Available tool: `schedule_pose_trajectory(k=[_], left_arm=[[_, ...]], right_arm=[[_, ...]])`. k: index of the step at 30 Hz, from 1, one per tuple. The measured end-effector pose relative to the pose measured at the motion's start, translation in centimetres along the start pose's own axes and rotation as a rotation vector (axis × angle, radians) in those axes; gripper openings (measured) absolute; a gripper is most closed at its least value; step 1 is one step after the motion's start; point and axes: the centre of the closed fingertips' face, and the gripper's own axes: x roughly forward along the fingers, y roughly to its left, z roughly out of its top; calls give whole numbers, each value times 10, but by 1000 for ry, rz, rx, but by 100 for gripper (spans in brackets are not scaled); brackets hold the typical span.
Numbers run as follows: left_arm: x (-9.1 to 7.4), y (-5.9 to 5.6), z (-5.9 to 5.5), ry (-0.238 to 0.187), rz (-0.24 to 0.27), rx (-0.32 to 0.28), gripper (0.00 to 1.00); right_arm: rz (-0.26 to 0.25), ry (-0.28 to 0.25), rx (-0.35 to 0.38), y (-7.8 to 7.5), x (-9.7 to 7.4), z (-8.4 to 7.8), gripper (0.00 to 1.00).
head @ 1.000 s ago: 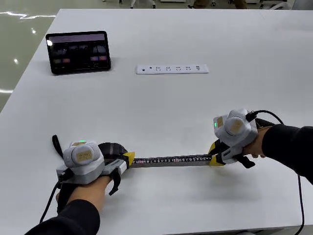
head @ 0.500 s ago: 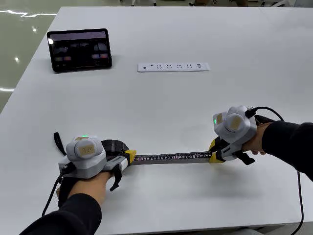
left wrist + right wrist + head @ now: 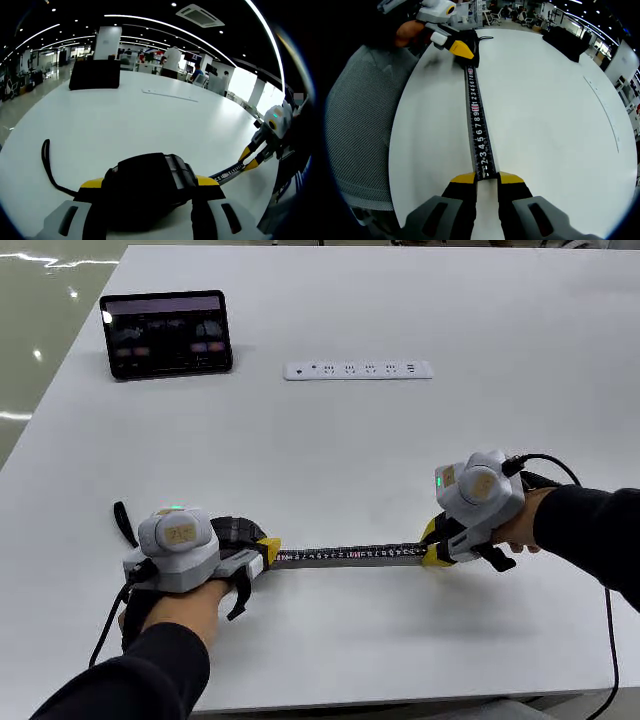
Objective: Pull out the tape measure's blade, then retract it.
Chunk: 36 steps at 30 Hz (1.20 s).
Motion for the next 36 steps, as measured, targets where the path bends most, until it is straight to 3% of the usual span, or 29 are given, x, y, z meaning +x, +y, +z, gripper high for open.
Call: schedule_pose_trajectory(k=[36], left_arm=[[-1,0,0,4,-17,-10,63]], right_arm=[[4,-37,43,2,10,20,11]])
